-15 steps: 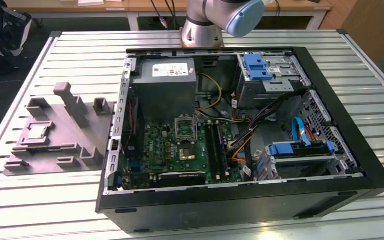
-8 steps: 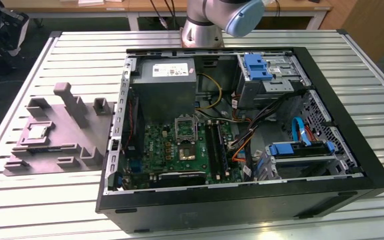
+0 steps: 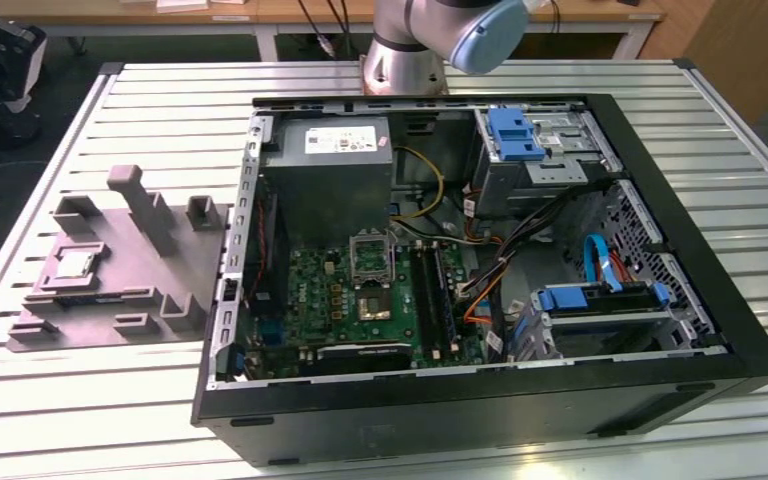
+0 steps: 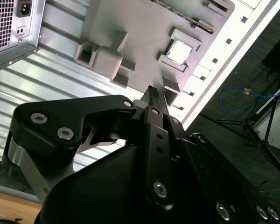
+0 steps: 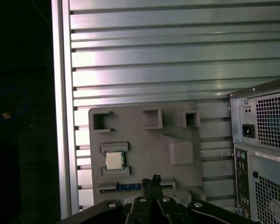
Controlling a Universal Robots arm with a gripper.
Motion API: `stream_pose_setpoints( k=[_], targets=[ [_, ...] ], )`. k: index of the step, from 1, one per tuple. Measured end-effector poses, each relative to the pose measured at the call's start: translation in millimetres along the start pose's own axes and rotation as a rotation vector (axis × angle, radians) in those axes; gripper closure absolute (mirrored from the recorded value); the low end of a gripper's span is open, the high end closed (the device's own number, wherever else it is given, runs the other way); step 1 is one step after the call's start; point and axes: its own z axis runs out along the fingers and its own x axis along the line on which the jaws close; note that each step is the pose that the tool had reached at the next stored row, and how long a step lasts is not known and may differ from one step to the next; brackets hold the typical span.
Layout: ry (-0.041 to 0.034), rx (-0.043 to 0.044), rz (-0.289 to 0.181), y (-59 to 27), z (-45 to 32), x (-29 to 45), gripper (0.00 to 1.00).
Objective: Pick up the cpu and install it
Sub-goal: 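Reach for the cpu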
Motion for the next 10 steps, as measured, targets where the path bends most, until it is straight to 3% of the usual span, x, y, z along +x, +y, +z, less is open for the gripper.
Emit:
stream_pose_setpoints(
  k=[10],
  targets=[
    [0.0001,0.0000,0.000,-0.1,0.3,1.6,0.89]
  ],
)
